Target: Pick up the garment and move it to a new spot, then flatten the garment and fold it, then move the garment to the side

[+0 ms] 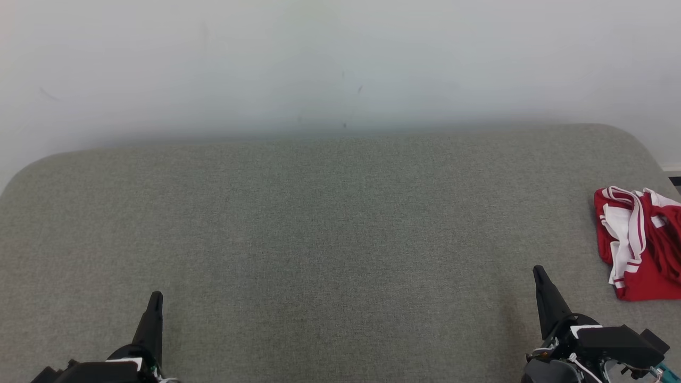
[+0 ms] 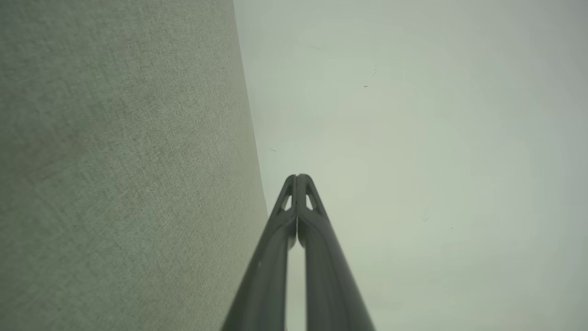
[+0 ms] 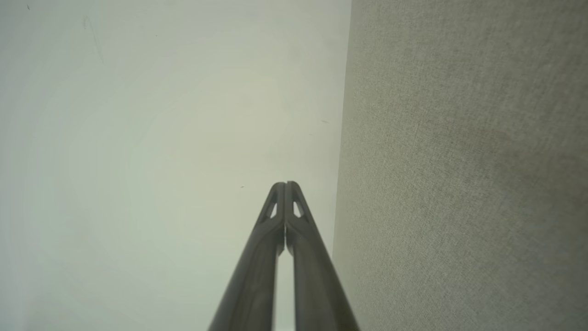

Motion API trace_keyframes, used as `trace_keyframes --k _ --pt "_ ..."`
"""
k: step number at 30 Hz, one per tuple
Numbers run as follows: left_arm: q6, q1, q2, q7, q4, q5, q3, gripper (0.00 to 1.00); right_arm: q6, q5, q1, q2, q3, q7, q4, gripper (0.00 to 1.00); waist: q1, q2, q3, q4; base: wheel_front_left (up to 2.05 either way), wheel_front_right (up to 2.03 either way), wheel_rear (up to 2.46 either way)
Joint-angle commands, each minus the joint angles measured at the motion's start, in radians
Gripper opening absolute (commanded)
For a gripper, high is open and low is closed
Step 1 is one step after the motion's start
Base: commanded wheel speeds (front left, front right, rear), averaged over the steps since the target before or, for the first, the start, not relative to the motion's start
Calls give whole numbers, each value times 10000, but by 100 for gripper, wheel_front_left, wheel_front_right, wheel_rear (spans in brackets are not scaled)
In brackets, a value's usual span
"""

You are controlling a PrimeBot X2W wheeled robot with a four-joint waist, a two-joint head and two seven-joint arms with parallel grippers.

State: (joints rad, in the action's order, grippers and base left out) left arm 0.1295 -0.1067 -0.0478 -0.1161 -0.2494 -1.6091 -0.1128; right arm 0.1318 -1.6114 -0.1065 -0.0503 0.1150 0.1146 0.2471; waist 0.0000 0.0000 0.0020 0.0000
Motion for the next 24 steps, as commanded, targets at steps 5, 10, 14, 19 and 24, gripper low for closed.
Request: trace_keyframes --k 5,10,14,19,24 --pt "29 -105 -44 -6 41 -59 -40 0 -21 -18 -89 2 10 32 -27 0 0 0 0 0 0 0 0" --pt "28 -105 -43 -6 41 -59 -38 0 -21 -18 -88 2 10 32 -27 0 0 0 0 0 0 0 0" --pt "28 -105 -43 -6 41 -59 -37 0 -21 -18 -88 2 10 31 -27 0 0 0 0 0 0 0 0" --pt "28 -104 -43 -6 42 -59 -38 0 -21 -18 -87 2 10 30 -27 0 0 0 0 0 0 0 0" --pt "28 -104 -43 -6 42 -59 -40 0 -21 -19 -87 2 10 30 -27 0 0 0 0 0 0 0 0"
